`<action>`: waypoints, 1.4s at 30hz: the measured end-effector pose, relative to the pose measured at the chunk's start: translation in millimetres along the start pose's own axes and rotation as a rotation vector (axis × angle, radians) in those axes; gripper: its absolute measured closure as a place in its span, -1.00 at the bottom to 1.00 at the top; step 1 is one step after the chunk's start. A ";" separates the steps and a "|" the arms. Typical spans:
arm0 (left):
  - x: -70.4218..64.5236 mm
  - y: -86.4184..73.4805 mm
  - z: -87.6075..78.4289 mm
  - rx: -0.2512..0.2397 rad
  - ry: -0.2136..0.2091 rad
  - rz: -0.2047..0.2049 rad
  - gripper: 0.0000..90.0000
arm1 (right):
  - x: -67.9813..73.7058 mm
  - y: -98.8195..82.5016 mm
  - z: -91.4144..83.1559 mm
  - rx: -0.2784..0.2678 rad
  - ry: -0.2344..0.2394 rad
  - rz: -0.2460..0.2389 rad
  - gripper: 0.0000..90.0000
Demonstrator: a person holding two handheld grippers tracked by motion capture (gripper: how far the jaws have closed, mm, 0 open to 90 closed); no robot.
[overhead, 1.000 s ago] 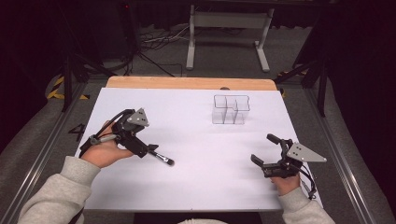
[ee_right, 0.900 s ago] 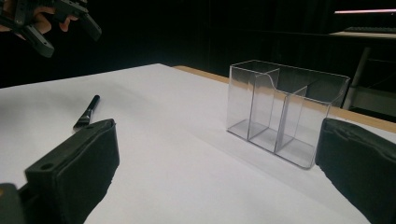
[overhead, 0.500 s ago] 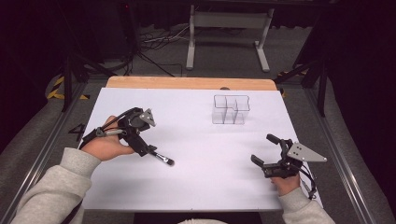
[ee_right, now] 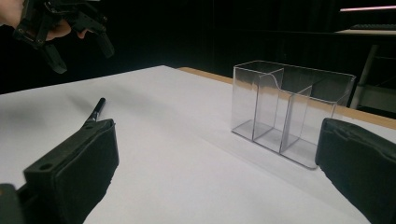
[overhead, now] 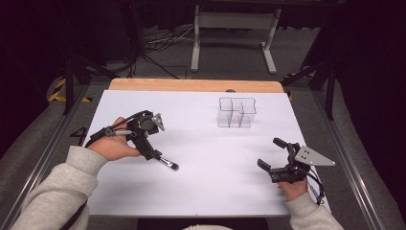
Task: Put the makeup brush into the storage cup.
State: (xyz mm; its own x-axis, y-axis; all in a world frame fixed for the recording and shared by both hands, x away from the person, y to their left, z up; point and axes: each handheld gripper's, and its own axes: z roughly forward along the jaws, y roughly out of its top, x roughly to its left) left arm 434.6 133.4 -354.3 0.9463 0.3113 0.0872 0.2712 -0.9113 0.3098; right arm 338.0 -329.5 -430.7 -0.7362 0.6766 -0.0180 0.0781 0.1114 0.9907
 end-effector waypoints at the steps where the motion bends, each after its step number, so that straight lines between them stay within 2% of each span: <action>1: 0.4 -0.1 2.3 -0.003 0.000 0.002 -0.94 | 0.1 0.1 -0.2 0.000 -0.001 0.001 -1.00; 7: 3.2 -1.1 14.5 0.030 -0.016 -0.006 -0.94 | 0.0 0.3 -0.5 -0.003 -0.001 0.003 -1.00; 18: 6.7 -6.0 30.4 0.053 -0.036 -0.010 -0.92 | 0.4 1.3 -1.4 -0.016 0.007 0.000 -1.00; 22: 6.7 -8.5 35.3 0.042 -0.052 -0.022 -0.90 | 0.9 2.1 -2.2 -0.019 0.004 -0.003 -1.00; 25: 7.8 -10.1 40.8 0.056 -0.061 -0.020 -0.90 | 0.7 1.9 -1.6 -0.018 0.006 -0.002 -1.00; 28: 7.5 -10.8 44.3 0.059 -0.059 -0.023 -0.89 | 0.8 1.9 -1.7 -0.019 0.009 -0.001 -1.00; 31: 5.5 -9.8 49.3 0.078 -0.057 -0.002 -0.89 | 0.8 2.5 -2.2 -0.025 0.008 -0.008 -1.00; 36: 4.1 -9.1 54.8 0.097 -0.053 0.011 -0.86 | 1.1 2.6 -2.2 -0.021 0.008 -0.009 -1.00; 37: 4.4 -8.6 55.3 0.104 -0.045 0.010 -0.86 | 1.1 2.6 -2.2 -0.021 0.008 -0.009 -1.00; 39: 5.4 -9.1 57.7 0.099 -0.055 -0.009 -0.82 | 0.9 2.7 -2.4 -0.024 0.013 -0.006 -1.00; 42: 5.3 -9.9 61.5 0.108 -0.054 -0.011 -0.80 | 0.5 2.9 -3.0 -0.031 0.014 -0.007 -1.00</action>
State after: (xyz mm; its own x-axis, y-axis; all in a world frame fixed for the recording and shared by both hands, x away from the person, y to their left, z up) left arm 447.7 127.6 -415.1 0.9505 0.3089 0.0324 0.2961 -0.9327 0.2059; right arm 335.9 -331.0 -427.5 -0.7457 0.6659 -0.0230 0.0528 0.0934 0.9942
